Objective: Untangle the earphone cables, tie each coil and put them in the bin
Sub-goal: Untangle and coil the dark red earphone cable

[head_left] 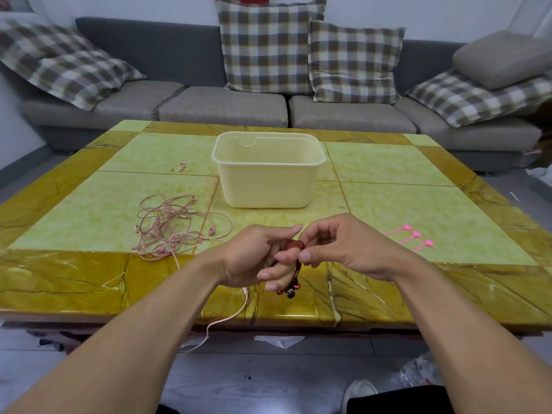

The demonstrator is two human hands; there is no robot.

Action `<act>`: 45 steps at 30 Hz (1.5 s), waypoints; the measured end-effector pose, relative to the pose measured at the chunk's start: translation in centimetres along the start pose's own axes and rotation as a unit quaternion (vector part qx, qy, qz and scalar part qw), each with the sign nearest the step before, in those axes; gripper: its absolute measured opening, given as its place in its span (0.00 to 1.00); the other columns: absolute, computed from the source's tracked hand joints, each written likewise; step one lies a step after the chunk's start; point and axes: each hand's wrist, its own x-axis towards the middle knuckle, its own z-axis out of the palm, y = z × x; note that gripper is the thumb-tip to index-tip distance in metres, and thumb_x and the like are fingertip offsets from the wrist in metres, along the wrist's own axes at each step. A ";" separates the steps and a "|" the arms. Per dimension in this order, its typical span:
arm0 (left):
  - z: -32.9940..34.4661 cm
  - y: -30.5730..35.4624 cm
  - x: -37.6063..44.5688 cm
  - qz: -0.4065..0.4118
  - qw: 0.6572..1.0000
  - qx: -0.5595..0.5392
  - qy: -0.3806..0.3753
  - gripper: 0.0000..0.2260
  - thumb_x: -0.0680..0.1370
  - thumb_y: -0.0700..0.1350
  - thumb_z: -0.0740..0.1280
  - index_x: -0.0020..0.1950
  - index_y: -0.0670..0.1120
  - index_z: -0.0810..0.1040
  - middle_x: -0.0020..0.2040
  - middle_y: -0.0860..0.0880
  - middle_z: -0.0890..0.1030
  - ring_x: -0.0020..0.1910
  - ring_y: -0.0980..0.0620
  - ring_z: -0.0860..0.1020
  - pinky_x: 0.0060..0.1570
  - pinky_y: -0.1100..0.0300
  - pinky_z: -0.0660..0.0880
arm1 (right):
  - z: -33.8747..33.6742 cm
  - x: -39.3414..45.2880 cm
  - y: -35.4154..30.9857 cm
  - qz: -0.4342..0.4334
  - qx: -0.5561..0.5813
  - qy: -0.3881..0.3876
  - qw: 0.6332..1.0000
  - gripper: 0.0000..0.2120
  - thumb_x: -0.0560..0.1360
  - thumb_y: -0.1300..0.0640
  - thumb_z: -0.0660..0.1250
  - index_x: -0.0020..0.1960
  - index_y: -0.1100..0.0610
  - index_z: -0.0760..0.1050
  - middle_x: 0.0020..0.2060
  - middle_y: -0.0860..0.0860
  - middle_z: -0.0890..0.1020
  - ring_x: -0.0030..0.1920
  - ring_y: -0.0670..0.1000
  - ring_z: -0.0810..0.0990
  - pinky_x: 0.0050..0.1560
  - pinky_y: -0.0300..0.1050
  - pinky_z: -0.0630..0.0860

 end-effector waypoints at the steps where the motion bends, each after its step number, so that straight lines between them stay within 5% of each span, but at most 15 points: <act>1: 0.1 0.0 -0.1 -0.007 1.000 0.002 -0.006 0.25 0.82 0.57 0.50 0.30 0.45 0.65 0.18 0.48 0.63 0.21 0.48 0.69 0.30 0.61 0.69 | -0.1 -0.1 0.1 0.004 -0.006 -0.019 1.000 0.08 0.69 0.61 0.78 0.47 0.60 0.82 0.37 0.54 0.83 0.38 0.48 0.80 0.43 0.39 0.78; 6: 1.0 -0.3 0.1 -0.008 0.999 -0.019 0.031 0.30 0.82 0.60 0.51 0.25 0.45 0.70 0.18 0.44 0.69 0.27 0.44 0.80 0.30 0.58 0.75 | -0.2 -0.1 0.1 -0.017 -0.014 -0.029 0.999 0.06 0.69 0.57 0.78 0.43 0.56 0.83 0.36 0.51 0.81 0.38 0.48 0.78 0.43 0.40 0.76; 11: 1.7 -0.4 1.0 0.045 0.975 -0.025 0.214 0.27 0.81 0.55 0.63 0.25 0.43 0.71 0.19 0.43 0.68 0.25 0.45 0.80 0.25 0.61 0.77 | -0.2 -0.1 0.3 -0.050 -0.026 -0.006 0.998 0.04 0.73 0.61 0.76 0.46 0.60 0.83 0.39 0.56 0.81 0.41 0.50 0.78 0.46 0.43 0.75; 16: 1.6 -1.0 2.4 0.130 0.923 0.019 0.363 0.13 0.82 0.51 0.66 0.48 0.41 0.75 0.28 0.47 0.72 0.22 0.52 0.71 0.21 0.63 0.65 | 0.3 0.3 0.2 -0.062 -0.028 0.083 0.994 0.06 0.74 0.62 0.76 0.47 0.63 0.82 0.34 0.52 0.81 0.34 0.45 0.77 0.39 0.41 0.74; 20: 2.0 -1.5 3.0 0.176 0.878 0.093 0.436 0.14 0.85 0.53 0.58 0.56 0.48 0.80 0.43 0.51 0.82 0.35 0.61 0.78 0.37 0.69 0.72 | 0.2 0.4 0.0 -0.043 -0.015 0.118 0.992 0.07 0.73 0.60 0.77 0.47 0.62 0.82 0.33 0.52 0.83 0.33 0.47 0.79 0.38 0.45 0.74; 23: 2.5 -1.3 3.0 0.159 0.898 0.098 0.399 0.25 0.86 0.58 0.48 0.53 0.51 0.83 0.44 0.54 0.87 0.43 0.66 0.82 0.45 0.72 0.72 | 0.4 0.4 -0.3 -0.028 -0.018 0.127 0.991 0.07 0.73 0.61 0.77 0.47 0.63 0.82 0.32 0.53 0.84 0.31 0.48 0.79 0.34 0.43 0.73; 26: 3.1 -1.3 2.7 0.102 0.935 0.052 0.335 0.33 0.84 0.64 0.46 0.39 0.50 0.85 0.34 0.47 0.85 0.36 0.55 0.84 0.43 0.68 0.75 | 0.4 0.2 -0.6 -0.009 -0.014 0.135 0.991 0.07 0.73 0.58 0.78 0.46 0.61 0.83 0.33 0.55 0.85 0.31 0.50 0.78 0.29 0.39 0.70; 29: 3.0 -1.8 2.9 0.064 0.962 0.002 0.264 0.36 0.80 0.70 0.49 0.37 0.42 0.81 0.28 0.43 0.75 0.28 0.47 0.74 0.42 0.54 0.76 | 0.1 -0.1 -0.7 0.004 -0.024 0.147 0.989 0.07 0.73 0.56 0.78 0.45 0.59 0.84 0.32 0.54 0.83 0.29 0.47 0.73 0.27 0.33 0.67; 34: 2.8 -1.8 3.2 -0.003 0.967 -0.019 0.252 0.32 0.78 0.73 0.52 0.31 0.47 0.70 0.27 0.50 0.62 0.25 0.53 0.60 0.25 0.61 0.59 | -0.5 -0.4 0.2 0.041 -0.029 0.162 0.986 0.07 0.73 0.53 0.78 0.44 0.57 0.84 0.27 0.42 0.75 0.29 0.45 0.67 0.28 0.32 0.64; 39: 2.7 -2.3 3.7 -0.066 0.960 -0.021 0.271 0.29 0.79 0.71 0.54 0.31 0.49 0.67 0.27 0.52 0.63 0.24 0.55 0.61 0.23 0.63 0.54 | -0.6 -0.6 1.1 0.056 -0.039 0.156 0.985 0.06 0.75 0.56 0.76 0.47 0.58 0.84 0.27 0.40 0.77 0.29 0.38 0.72 0.32 0.29 0.67; 45: 3.2 -3.0 5.1 -0.056 0.944 0.006 0.326 0.23 0.85 0.58 0.55 0.31 0.50 0.66 0.26 0.53 0.63 0.23 0.55 0.58 0.25 0.62 0.50 | -0.4 -1.1 1.3 0.051 -0.011 0.151 0.987 0.03 0.75 0.59 0.75 0.46 0.55 0.81 0.33 0.44 0.80 0.32 0.43 0.73 0.33 0.35 0.68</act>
